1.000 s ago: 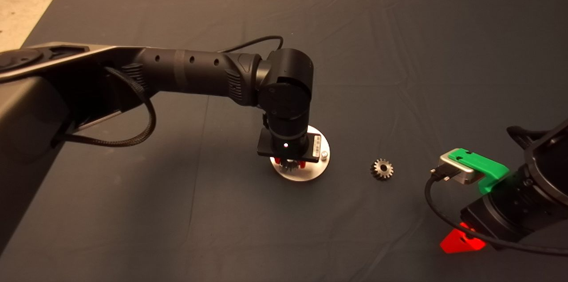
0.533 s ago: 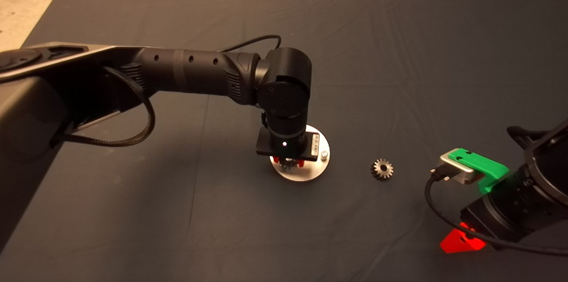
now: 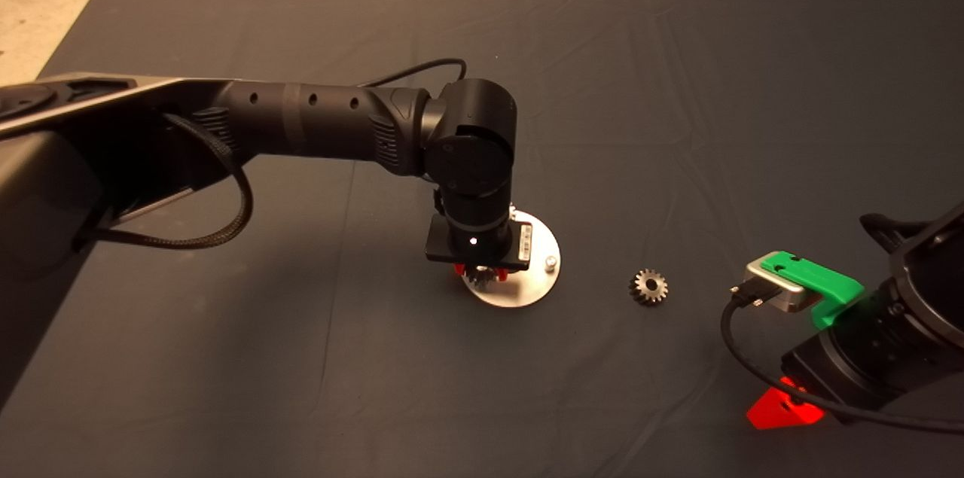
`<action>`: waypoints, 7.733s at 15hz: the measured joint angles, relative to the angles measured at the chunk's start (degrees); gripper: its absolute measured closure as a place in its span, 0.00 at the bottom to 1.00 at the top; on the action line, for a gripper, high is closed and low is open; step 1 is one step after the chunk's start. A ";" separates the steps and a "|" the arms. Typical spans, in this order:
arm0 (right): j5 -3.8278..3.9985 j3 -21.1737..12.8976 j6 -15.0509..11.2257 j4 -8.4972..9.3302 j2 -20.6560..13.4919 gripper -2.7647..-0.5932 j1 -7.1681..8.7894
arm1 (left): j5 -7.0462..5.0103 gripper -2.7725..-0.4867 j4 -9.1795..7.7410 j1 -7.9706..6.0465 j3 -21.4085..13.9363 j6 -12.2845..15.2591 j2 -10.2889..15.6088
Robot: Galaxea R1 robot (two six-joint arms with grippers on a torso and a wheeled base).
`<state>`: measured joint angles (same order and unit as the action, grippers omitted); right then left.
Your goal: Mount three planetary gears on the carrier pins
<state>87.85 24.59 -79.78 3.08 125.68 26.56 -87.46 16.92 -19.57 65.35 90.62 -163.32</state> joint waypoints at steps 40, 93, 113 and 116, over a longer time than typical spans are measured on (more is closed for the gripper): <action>0.02 0.00 0.01 0.00 0.00 0.01 0.00 | 0.00 0.84 -0.02 0.72 0.18 -1.60 0.09; -0.09 8.29 25.68 -0.02 0.06 0.01 0.00 | 0.05 0.21 -4.96 -4.61 -33.12 0.36 30.74; -0.34 23.70 58.83 -6.34 10.73 0.01 -3.84 | 0.02 0.13 -6.86 -5.73 -37.61 1.52 41.40; -0.24 23.70 59.46 -9.11 10.69 0.01 -5.18 | 0.05 0.13 -6.90 -5.73 -37.85 1.52 41.44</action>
<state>87.60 48.29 -20.32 -6.03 136.38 21.38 -87.41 10.02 -25.30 27.50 92.15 -121.88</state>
